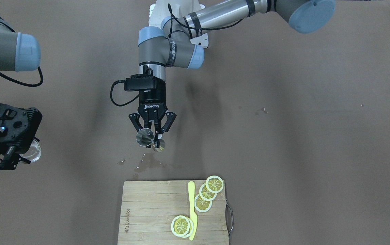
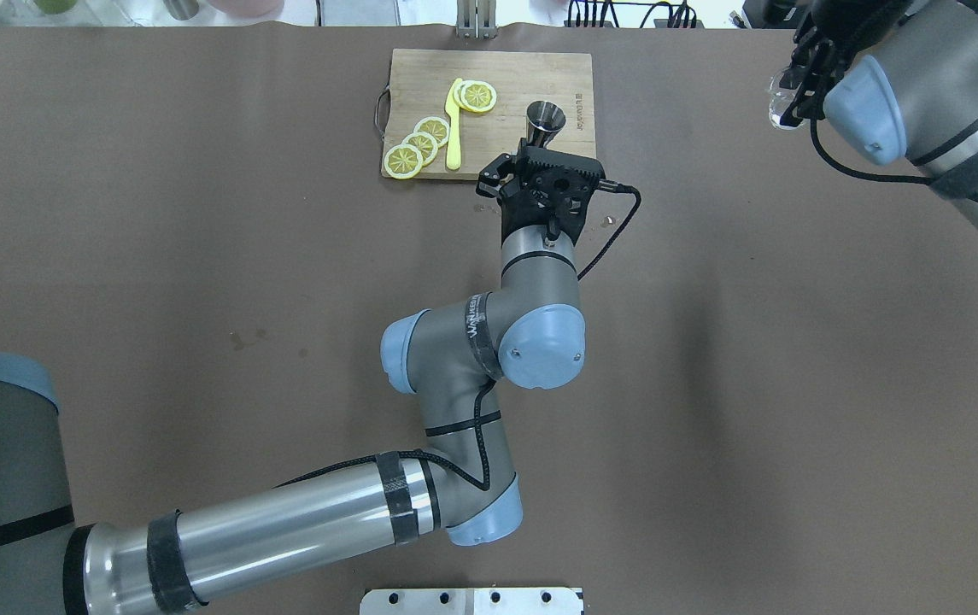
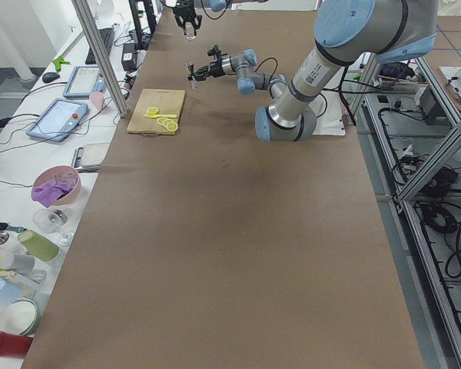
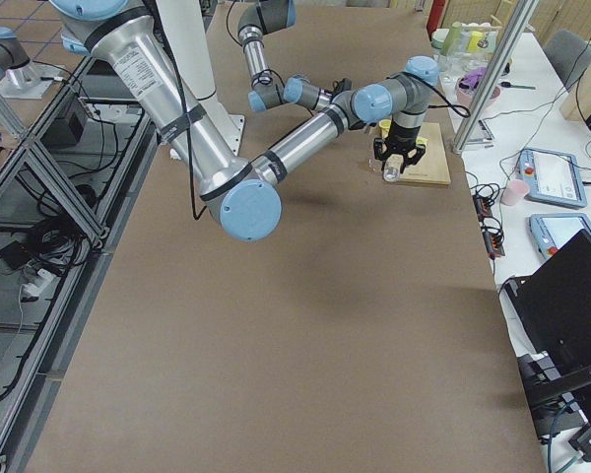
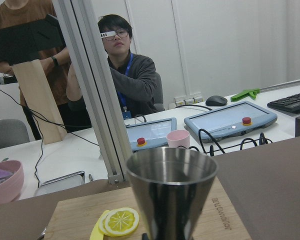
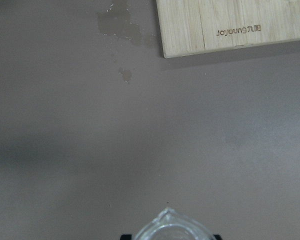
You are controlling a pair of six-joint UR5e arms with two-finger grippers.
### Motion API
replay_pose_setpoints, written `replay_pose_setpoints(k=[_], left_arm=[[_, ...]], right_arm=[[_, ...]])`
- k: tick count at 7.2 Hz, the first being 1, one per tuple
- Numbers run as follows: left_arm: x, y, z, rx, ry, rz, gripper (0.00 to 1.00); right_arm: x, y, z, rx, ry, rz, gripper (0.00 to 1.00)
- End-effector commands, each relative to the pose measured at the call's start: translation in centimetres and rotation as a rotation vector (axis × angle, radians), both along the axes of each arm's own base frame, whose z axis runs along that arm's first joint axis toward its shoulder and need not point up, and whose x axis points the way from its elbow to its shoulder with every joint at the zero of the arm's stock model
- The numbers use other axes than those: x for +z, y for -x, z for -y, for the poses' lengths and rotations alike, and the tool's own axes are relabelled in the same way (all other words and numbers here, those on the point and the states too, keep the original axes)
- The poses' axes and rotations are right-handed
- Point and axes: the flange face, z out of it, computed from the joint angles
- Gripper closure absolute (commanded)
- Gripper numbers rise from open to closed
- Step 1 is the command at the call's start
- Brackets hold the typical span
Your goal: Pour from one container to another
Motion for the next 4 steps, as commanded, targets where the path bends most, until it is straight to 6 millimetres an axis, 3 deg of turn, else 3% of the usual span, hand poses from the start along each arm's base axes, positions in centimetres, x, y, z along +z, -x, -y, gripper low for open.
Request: replay_pose_setpoints(k=[1,2,4], left_arm=[[3.4,2.3,0.0,0.034,-0.003,-0.048,1.00],[5.2,4.0,-0.7,0.043,-0.008,-0.066,1.00],[7.8,7.1,-1.5,0.083,-0.020,-0.092,1.00]], right_arm=[[5.0,-2.6,-1.5,0.007,0.036,0.100,1.00],[5.9,-3.9,-1.8,0.011,0.039,0.138,1.00],[10.7,-6.1,-3.7,0.044,0.038,0.182,1.00]])
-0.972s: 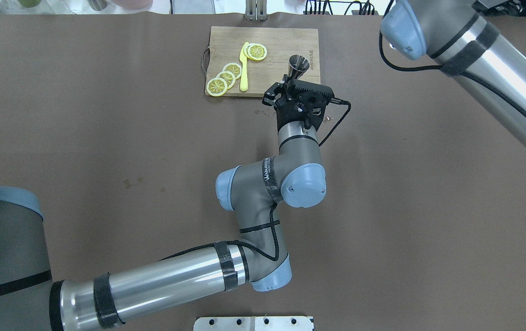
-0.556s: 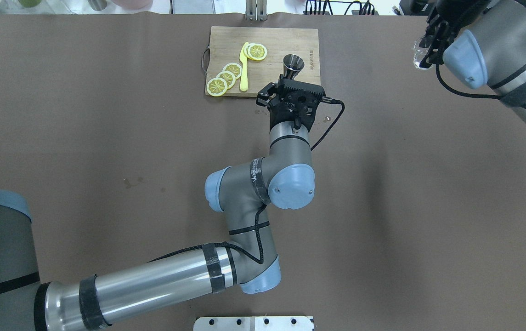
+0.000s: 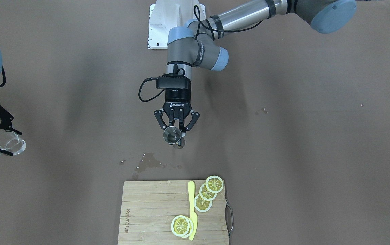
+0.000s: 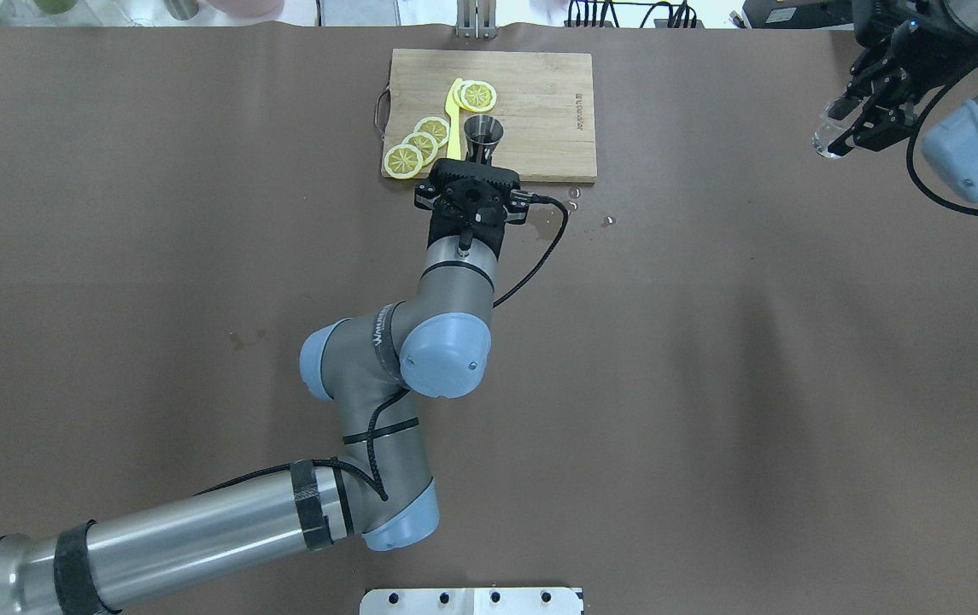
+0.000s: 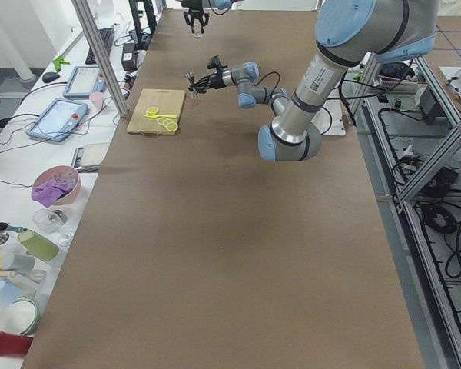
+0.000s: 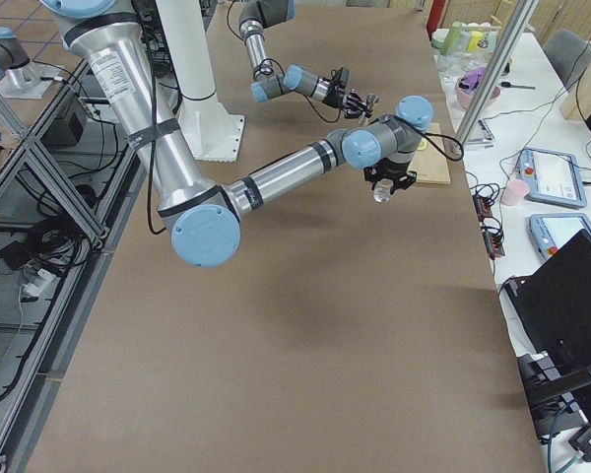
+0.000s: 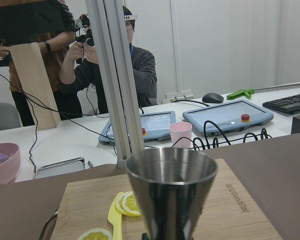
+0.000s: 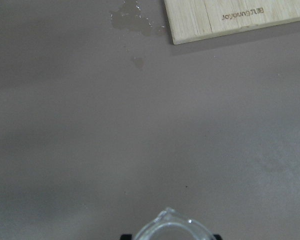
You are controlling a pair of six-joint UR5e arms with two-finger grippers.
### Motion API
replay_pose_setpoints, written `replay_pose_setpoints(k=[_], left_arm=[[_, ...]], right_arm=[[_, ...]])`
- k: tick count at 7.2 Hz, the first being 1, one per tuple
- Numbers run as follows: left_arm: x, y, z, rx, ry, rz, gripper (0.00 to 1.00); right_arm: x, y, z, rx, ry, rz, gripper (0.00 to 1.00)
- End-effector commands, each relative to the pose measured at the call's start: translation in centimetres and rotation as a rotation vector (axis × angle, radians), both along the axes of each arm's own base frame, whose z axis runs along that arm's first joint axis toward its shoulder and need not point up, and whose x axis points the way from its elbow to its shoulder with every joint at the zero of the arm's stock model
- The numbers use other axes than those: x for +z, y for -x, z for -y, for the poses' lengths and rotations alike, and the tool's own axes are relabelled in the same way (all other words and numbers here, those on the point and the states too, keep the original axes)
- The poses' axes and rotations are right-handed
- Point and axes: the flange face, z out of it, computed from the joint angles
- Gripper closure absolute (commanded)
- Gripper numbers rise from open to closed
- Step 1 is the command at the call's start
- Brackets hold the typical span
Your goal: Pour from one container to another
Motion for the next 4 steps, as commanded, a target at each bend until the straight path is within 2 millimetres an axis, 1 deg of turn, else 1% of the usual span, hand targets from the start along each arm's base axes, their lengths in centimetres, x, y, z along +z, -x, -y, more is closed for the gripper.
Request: replay_pose_setpoints(k=[1,2,3,4], left_arm=[[2.5,3.6,-1.2,0.037,-0.071,-0.022,1.00],[3.9,4.8,-1.7,0.057,-0.125,-0.027,1.00],[5.0,6.4,-1.7,0.065,-0.145,-0.040,1.00],[6.4,9.0,-2.9,0.066,-0.148,-0.047,1.00]], right_arm=[[4.3,-1.3,-1.8,0.023,0.002,0.028,1.00],[5.7,-1.1,-1.5,0.022,-0.024,0.040,1.00],[7.1,-0.1,-1.2,0.014,-0.030,0.047,1.00],[7.8,1.2,-1.3,-0.003,-0.052,0.056,1.00]])
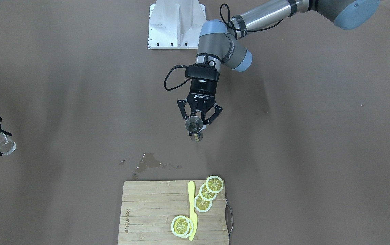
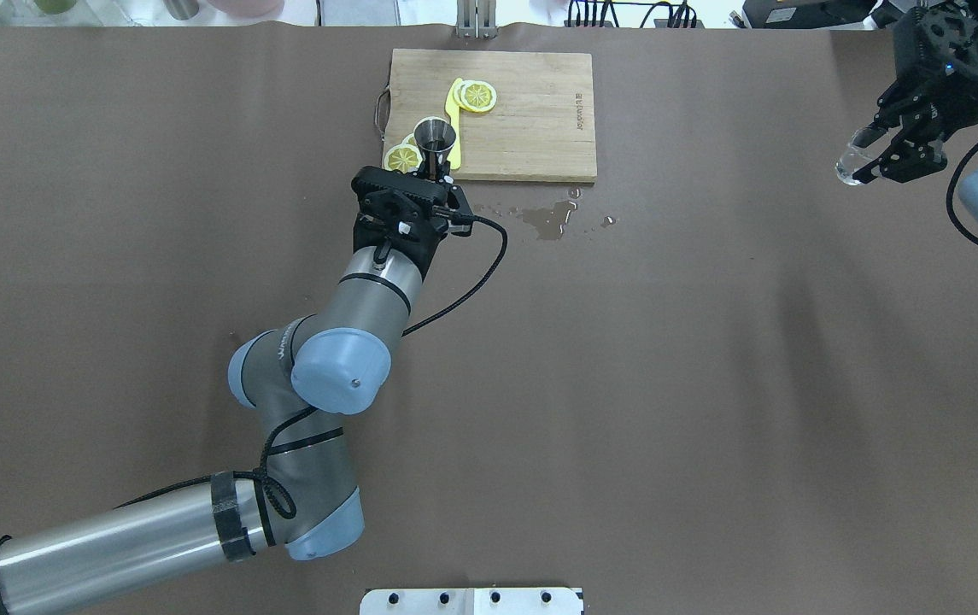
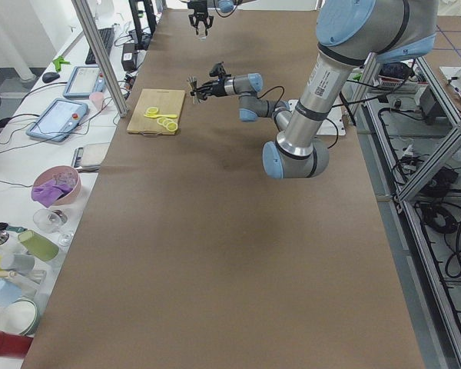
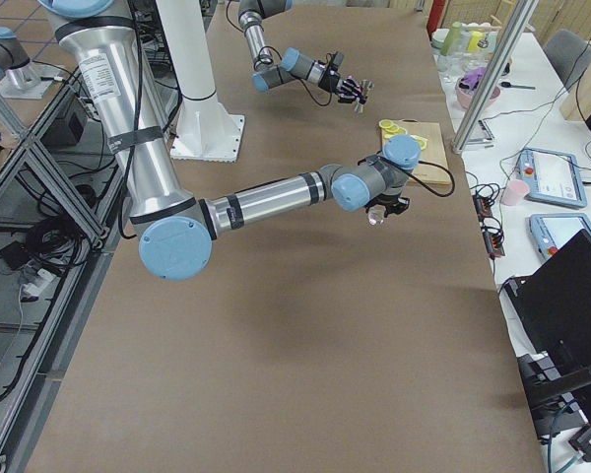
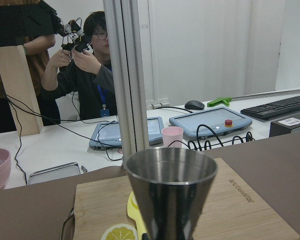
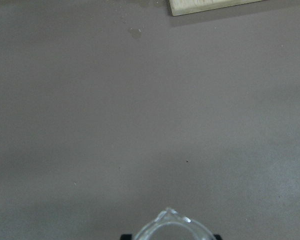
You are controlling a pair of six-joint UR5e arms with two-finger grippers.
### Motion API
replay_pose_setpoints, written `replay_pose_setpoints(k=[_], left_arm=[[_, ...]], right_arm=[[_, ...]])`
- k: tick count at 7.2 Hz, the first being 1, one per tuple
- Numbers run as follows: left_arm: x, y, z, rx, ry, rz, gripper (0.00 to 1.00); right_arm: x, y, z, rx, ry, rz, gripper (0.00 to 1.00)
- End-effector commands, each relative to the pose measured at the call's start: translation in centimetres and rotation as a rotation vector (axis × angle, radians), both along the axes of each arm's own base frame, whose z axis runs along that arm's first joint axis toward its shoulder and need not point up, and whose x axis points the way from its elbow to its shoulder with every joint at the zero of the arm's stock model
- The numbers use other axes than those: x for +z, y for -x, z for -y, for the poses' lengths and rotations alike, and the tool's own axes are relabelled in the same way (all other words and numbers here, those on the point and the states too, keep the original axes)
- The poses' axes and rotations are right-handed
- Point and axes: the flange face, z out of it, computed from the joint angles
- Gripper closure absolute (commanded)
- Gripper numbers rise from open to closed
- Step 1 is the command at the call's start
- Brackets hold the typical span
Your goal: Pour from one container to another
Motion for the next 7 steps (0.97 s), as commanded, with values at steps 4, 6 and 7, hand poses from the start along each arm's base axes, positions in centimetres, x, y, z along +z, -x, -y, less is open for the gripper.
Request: replay_pose_setpoints(k=[4,6,7], left_arm=[[9.6,11.3,-4.3,0.037,-0.018,-0.016,1.00],[14.0,14.5,-5.1,0.038,-0.034,-0.068,1.00],[16.6,16.3,-5.9,0.038,-0.038,-0.090,1.00]], right_arm=[[2.5,7.0,-0.6,-0.060,-0.034,0.046,1.00],[3.2,8.5,-1.1,-0.081,-0.038,0.052,1.00],[3.5,8.8,-1.3,-0.086,-0.034,0.051,1.00]])
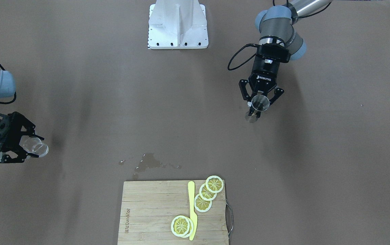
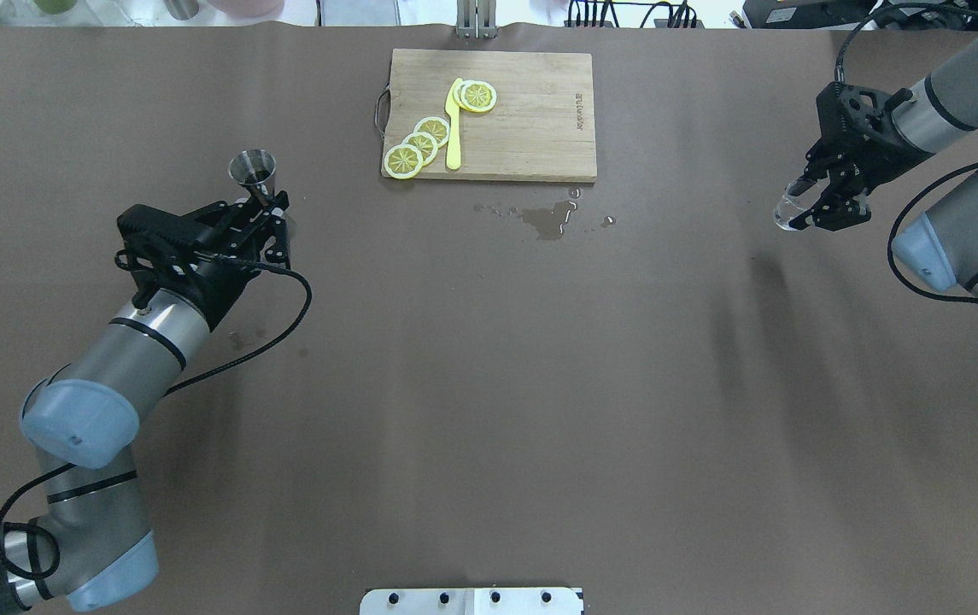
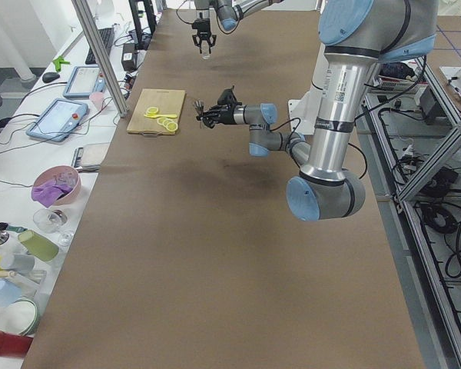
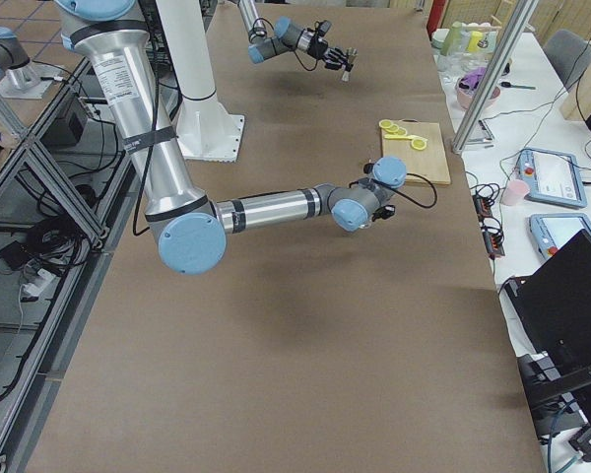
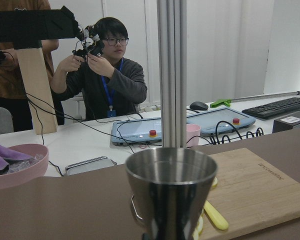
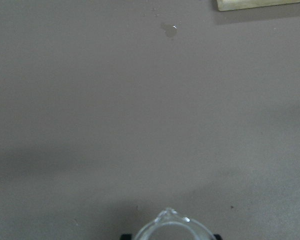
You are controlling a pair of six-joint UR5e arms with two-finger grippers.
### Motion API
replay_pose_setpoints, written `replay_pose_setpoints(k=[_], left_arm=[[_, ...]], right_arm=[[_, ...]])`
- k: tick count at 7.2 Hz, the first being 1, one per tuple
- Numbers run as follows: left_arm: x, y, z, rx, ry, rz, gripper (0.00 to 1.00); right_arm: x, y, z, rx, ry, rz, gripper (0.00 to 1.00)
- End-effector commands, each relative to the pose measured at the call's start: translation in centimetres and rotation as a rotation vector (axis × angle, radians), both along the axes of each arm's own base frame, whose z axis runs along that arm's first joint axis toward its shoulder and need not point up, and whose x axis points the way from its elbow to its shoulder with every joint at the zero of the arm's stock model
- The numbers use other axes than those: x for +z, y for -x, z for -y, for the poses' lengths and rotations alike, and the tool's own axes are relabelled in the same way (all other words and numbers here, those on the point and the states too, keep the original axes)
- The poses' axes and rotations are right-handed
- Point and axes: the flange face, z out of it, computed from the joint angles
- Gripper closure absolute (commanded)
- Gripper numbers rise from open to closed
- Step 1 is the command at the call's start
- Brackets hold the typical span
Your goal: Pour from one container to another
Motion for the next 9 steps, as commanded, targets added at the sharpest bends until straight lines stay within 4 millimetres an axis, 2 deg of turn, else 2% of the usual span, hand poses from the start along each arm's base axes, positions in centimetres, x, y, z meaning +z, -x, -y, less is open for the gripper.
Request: replay_pose_setpoints(k=[1,2,4,5,6,7,9], left_arm=[[5.4,3.6,-1.5,-0.001,-0.005,-0.032,1.00],[6.1,3.9,-1.6,-0.004,0.001,-0.025,1.00],[6.9,2.3,-0.8,-0.020,0.033,-0.055,1.00],[6.8,1.4,-0.3,-0.083,0.038,-0.055,1.00],[6.4,-0.6,0.6,-0.118,0.037,-0.057,1.00],[6.6,-1.5,1.1,-0.149,0.039,-0.047,1.00],[7.5,-1.9,1.2,-0.161,0.049,-0.041,1.00]], right_arm=[[0.7,0.4,-0.3,0.014,0.044,-0.004,1.00],[0.7,0.5,-0.2,0.029,0.065,-0.009,1.00],[0.9,0.3,-0.1,0.087,0.107,-0.020,1.00],[0.8,0.6,-0.2,0.129,0.123,-0.018,1.00],[1.3,1.1,-0.2,0.146,0.125,-0.014,1.00],[1.6,1.6,-0.1,0.147,0.121,-0.007,1.00],[2.7,2.8,-0.6,0.161,0.104,0.026,1.00]])
